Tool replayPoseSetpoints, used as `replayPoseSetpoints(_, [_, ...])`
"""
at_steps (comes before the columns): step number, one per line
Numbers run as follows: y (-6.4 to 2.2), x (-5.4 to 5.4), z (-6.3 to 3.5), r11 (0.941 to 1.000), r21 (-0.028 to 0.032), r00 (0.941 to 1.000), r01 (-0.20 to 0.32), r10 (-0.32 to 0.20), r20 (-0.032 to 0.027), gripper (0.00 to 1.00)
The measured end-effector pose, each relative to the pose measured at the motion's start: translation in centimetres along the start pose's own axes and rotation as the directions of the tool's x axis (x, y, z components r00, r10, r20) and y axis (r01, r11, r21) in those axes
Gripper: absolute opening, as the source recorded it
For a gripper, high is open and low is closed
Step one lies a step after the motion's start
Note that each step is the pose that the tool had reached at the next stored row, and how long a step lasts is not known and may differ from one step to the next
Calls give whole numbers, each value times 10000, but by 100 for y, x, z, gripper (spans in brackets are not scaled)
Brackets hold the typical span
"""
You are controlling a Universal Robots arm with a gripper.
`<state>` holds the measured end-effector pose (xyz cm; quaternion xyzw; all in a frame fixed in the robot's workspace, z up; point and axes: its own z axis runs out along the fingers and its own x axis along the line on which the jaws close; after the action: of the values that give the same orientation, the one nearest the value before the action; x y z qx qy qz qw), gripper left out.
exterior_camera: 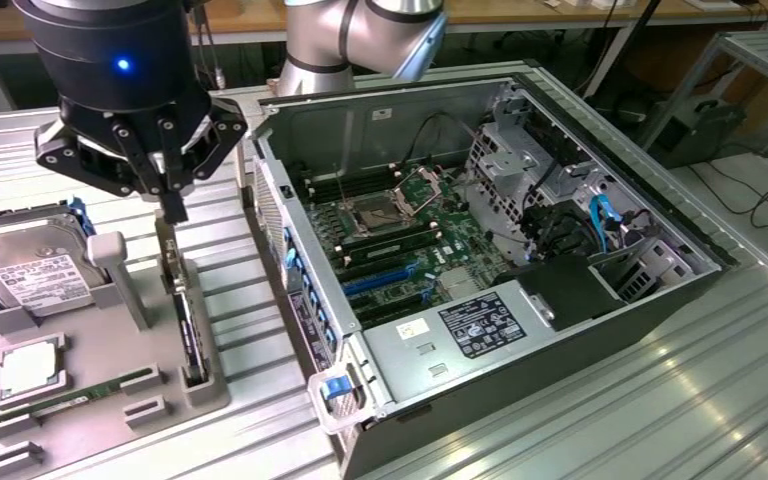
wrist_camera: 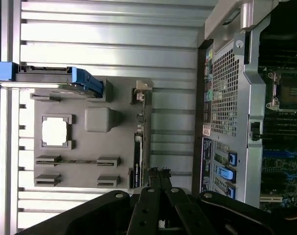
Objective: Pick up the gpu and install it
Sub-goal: 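Reach for the gpu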
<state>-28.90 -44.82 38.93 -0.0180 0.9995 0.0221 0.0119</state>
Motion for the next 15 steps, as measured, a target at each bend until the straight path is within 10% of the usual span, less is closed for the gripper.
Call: replayPoseSetpoints(15, [27,236,34,10000,-1,10000,-1,1,1,11])
